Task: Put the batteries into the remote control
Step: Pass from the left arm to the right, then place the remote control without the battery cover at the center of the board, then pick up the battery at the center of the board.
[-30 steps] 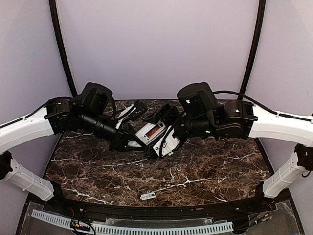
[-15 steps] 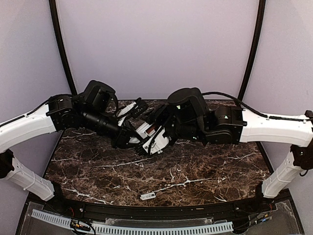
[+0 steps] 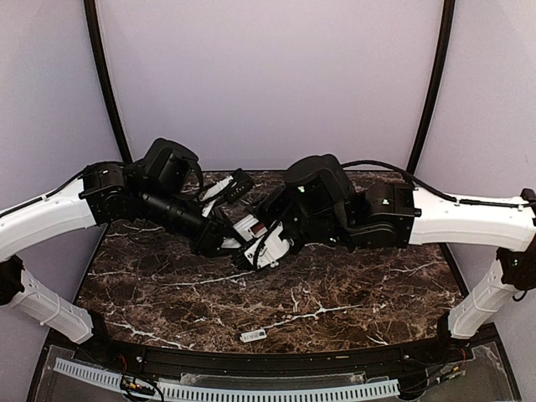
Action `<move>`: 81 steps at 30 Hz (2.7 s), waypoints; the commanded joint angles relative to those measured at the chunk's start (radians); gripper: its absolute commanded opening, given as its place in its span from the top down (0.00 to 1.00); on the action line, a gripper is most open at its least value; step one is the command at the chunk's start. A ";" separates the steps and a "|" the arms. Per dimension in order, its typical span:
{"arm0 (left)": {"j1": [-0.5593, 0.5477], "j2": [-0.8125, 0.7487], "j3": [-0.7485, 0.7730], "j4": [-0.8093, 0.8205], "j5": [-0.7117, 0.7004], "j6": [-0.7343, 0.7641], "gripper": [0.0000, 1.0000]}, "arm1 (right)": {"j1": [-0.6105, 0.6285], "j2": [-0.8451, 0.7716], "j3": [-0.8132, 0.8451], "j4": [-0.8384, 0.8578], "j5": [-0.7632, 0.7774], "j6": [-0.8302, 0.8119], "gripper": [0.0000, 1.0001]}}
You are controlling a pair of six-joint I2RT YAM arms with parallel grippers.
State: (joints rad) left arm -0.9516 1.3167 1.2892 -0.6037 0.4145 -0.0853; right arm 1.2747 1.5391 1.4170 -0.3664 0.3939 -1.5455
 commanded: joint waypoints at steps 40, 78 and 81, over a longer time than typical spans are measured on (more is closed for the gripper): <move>0.106 -0.145 -0.040 0.053 -0.303 0.004 0.01 | -0.304 0.461 -0.023 -0.349 -0.590 1.050 0.40; 0.229 -0.058 -0.068 0.150 -0.148 0.049 0.01 | -0.937 0.259 -0.182 -0.171 -0.255 1.843 0.58; 0.244 -0.028 -0.044 0.142 -0.128 0.053 0.01 | -0.965 0.286 -0.169 -0.159 -0.229 1.820 0.63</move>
State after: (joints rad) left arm -0.7254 1.2610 1.2079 -0.4644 0.2394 -0.0517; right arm 0.3519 1.8072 1.2388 -0.5652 0.1173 0.2718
